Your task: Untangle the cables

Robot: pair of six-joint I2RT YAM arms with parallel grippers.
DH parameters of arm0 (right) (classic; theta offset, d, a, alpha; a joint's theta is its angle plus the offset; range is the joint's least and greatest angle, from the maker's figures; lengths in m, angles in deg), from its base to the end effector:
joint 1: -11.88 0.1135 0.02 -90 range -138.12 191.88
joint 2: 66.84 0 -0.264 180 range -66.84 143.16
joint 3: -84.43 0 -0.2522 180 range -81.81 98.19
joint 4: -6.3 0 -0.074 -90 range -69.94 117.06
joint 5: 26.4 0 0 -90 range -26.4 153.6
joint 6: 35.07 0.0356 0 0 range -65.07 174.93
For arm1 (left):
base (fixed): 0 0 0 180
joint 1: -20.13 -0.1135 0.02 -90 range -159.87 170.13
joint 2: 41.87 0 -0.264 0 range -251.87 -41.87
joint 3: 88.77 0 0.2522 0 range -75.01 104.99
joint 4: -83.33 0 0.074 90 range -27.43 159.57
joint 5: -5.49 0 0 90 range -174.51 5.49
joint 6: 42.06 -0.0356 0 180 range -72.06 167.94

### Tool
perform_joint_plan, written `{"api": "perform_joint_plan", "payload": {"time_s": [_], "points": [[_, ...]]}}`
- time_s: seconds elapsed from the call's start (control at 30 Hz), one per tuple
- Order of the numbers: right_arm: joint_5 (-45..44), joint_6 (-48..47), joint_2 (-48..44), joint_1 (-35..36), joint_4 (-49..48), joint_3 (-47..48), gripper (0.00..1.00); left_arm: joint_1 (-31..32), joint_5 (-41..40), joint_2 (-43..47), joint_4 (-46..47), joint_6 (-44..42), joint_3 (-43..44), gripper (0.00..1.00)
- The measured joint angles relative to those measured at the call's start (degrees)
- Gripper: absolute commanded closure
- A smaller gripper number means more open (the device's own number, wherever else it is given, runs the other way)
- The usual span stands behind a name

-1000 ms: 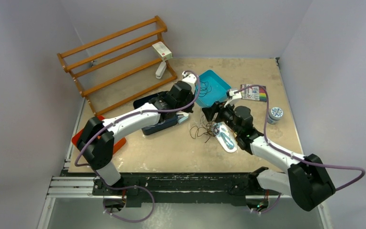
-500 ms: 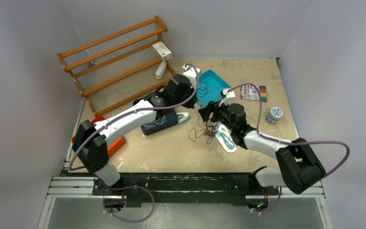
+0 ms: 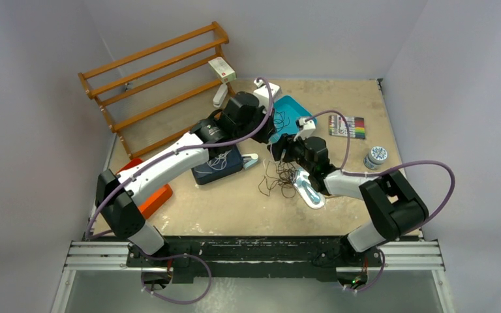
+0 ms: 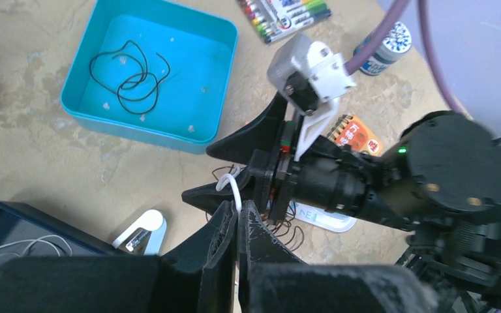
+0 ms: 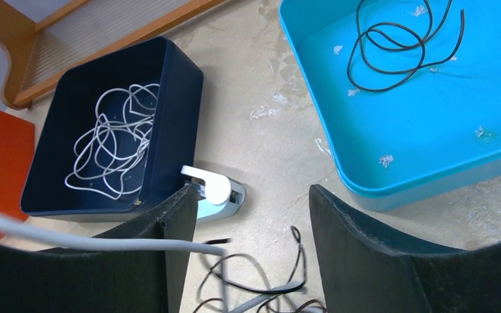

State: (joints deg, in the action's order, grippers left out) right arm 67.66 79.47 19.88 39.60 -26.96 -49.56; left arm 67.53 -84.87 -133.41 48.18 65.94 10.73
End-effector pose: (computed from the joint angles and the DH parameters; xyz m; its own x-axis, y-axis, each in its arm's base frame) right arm 0.2685 0.1439 0.1984 -0.3229 0.2983 -0.8982 -0.4309 0.7986 0.4202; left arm 0.2536 -0.2754 0.3622 -0.5204 0.1095 -0.8468 0.6009 0.7516 -0.2721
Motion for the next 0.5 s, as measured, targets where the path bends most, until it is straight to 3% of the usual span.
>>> {"api": "perform_joint_plan", "payload": {"time_s": [0.5], "points": [[-0.2, 5.7, 0.9, 0.2, -8.6, -3.5, 0.44, 0.3, -2.6, 1.9, -11.3, -3.4, 10.6, 1.0]]}}
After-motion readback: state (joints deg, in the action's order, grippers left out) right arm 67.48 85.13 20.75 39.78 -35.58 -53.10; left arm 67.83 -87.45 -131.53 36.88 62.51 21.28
